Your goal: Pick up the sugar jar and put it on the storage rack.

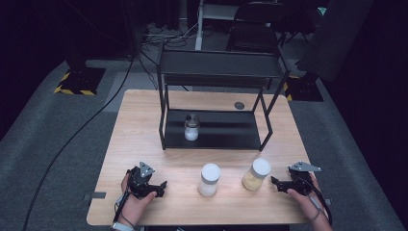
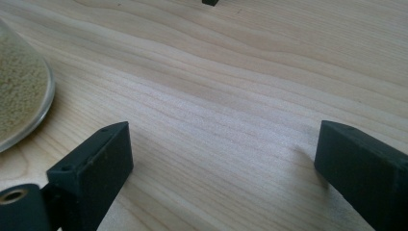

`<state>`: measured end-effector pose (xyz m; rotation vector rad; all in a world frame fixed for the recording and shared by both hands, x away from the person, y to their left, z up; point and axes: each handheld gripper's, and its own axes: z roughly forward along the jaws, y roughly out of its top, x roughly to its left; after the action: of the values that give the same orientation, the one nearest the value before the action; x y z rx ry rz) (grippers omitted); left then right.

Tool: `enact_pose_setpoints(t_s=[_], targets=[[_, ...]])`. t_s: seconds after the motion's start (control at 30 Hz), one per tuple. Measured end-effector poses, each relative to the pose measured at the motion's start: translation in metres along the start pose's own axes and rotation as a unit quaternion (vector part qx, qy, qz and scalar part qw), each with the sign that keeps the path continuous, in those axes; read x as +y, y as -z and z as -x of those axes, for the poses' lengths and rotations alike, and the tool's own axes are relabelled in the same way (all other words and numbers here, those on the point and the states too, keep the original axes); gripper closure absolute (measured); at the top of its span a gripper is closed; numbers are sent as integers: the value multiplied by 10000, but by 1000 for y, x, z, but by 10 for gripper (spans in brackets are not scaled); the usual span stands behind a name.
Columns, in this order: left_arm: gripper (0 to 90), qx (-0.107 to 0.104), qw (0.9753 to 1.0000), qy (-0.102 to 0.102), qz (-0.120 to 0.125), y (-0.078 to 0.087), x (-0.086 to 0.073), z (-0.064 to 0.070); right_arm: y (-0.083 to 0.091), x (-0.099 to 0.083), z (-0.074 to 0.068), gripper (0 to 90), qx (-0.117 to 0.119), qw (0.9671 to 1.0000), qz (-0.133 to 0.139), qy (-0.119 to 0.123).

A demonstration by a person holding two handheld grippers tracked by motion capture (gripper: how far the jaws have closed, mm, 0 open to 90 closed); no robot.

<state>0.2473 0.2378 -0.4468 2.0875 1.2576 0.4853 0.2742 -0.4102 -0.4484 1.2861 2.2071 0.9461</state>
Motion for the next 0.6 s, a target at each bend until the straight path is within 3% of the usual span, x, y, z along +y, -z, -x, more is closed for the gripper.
enact_pose_setpoints(t_s=[0.3,0.6], targets=[[7,3,10000,0,0,0,0,0,6,1,-6,56,-96,9998,41,141],[6,4,10000,2,0,0,0,0,25,10,-9,57,-57,9996,253,105]])
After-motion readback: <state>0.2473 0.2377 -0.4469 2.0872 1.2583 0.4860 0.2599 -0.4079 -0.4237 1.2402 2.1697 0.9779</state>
